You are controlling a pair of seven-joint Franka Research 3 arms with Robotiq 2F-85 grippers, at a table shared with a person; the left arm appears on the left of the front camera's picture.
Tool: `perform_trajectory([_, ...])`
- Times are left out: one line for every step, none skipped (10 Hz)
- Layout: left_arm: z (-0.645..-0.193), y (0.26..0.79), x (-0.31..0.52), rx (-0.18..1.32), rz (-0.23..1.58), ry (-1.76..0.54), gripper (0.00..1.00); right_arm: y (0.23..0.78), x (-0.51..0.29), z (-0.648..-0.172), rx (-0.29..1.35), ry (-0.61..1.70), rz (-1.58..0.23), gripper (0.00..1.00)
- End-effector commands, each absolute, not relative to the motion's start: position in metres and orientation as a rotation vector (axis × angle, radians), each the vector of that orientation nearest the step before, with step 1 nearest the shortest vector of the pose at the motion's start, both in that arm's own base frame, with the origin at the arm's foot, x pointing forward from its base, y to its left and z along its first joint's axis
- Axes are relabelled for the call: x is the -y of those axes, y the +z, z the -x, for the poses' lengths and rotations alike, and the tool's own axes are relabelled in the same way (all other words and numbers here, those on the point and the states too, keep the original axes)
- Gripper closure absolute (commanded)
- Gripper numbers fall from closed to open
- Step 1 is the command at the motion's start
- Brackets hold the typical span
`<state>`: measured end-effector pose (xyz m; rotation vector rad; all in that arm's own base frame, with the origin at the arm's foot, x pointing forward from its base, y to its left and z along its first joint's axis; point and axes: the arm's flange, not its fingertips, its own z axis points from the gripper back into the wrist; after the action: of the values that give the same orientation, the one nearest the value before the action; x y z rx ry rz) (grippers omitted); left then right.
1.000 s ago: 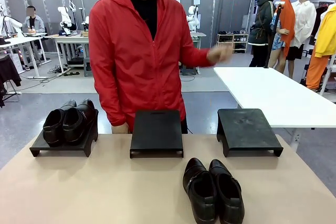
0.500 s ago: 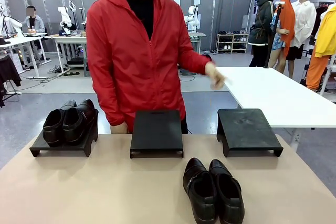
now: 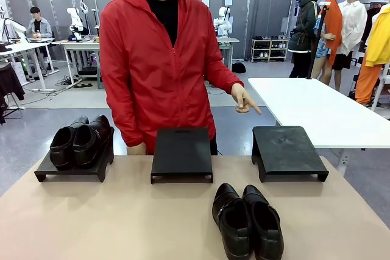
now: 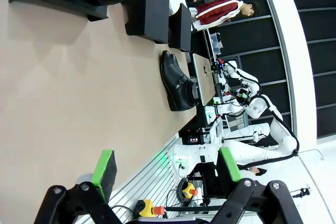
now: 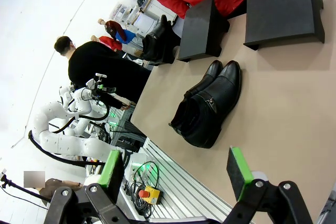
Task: Place the shoes on the stand as instructed by the person.
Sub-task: Pick up another pair of Shoes and place it on the Shoes Stand indicated by the person.
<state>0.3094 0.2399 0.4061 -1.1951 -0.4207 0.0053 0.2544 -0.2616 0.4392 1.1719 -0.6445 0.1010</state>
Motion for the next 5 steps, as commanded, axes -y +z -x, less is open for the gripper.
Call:
perform_trajectory([-0.305,0.407,-0.238,0.433,1.204,-0.017,0.03,0.440,0.263,-0.255,0.666,0.121,-1.176,0.00])
perform_trajectory([-0.305,0.407,-0.238,0.433,1.204,-0.017,0.03,0.440,0.263,-0.255,0.666,0.121,-1.176,0.00])
perform_trajectory([-0.305,0.407,-0.238,0.433,1.204,-0.017,0.03,0.439,0.262,-0.254,0.645,0.101,-1.172,0.00])
perform_trajectory([-0.305,0.407,-0.238,0.433,1.204,-0.017,0.03,0.449,0.253,-0.255,0.614,0.095,-1.109,0.00])
perform_trajectory([-0.305,0.407,-0.238,0.433,1.204,-0.017,0.03,0.464,0.232,-0.254,0.562,0.135,-1.044,0.00])
